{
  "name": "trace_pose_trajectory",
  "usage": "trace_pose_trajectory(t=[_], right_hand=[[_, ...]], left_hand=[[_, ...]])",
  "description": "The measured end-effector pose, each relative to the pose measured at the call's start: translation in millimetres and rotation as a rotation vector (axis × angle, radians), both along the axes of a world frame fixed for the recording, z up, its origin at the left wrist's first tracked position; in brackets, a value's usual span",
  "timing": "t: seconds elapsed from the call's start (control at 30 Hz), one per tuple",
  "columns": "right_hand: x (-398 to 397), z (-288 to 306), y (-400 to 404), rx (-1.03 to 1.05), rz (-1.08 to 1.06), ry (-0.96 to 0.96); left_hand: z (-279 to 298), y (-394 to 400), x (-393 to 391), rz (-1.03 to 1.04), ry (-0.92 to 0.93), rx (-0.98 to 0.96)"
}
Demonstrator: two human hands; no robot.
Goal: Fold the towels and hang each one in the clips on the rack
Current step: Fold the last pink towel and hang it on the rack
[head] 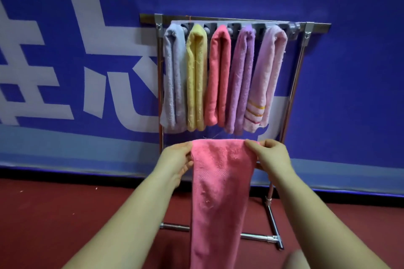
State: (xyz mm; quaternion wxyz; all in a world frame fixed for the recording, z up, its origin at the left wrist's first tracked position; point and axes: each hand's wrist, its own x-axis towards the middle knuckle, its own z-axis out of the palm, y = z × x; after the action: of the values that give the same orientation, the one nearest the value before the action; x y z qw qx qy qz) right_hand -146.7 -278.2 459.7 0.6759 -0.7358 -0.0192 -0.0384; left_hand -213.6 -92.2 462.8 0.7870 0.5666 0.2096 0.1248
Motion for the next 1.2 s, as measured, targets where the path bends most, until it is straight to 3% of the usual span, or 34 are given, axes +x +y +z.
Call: trace_pose_trajectory(t=[0.17, 0.47, 0.63, 0.77, 0.83, 0.97, 1.07, 1.2], right_hand=[[-27.3, -28.4, 36.0, 0.193, 0.009, 0.084], [-54.1, -42.2, 49.0, 0.159, 0.142, 0.051], [-63.5, -40.0, 47.6, 0.286, 0.297, 0.095], [-62.0, -39.0, 45.0, 0.264, 0.387, 0.128], [-59.8, -40.4, 40.4, 0.141, 0.356, 0.075], [-44.1, -44.3, 24.7, -0.036, 0.165, -0.082], [-28.6, -41.5, 19.1, 0.121, 0.413, 0.018], [-17.4, -24.4, 19.6, 0.237, 0.64, 0.042]], left_hand=[[-28.4, -38.9, -8.0, 0.103, -0.077, -0.093], [-50.2, -49.7, -14.1, 0.103, -0.194, 0.155], [-55.2, -41.9, -15.9, 0.034, -0.24, 0.144], [-57.0, -35.7, -16.1, 0.031, -0.268, 0.183], [-55.0, -30.2, -14.7, 0.016, -0.271, 0.201], [-43.1, -12.4, -13.2, -0.177, -0.277, 0.186], [-28.4, -1.2, -14.6, -0.375, -0.298, 0.153], [-5.0, 9.9, -13.2, -0.479, -0.288, 0.179]])
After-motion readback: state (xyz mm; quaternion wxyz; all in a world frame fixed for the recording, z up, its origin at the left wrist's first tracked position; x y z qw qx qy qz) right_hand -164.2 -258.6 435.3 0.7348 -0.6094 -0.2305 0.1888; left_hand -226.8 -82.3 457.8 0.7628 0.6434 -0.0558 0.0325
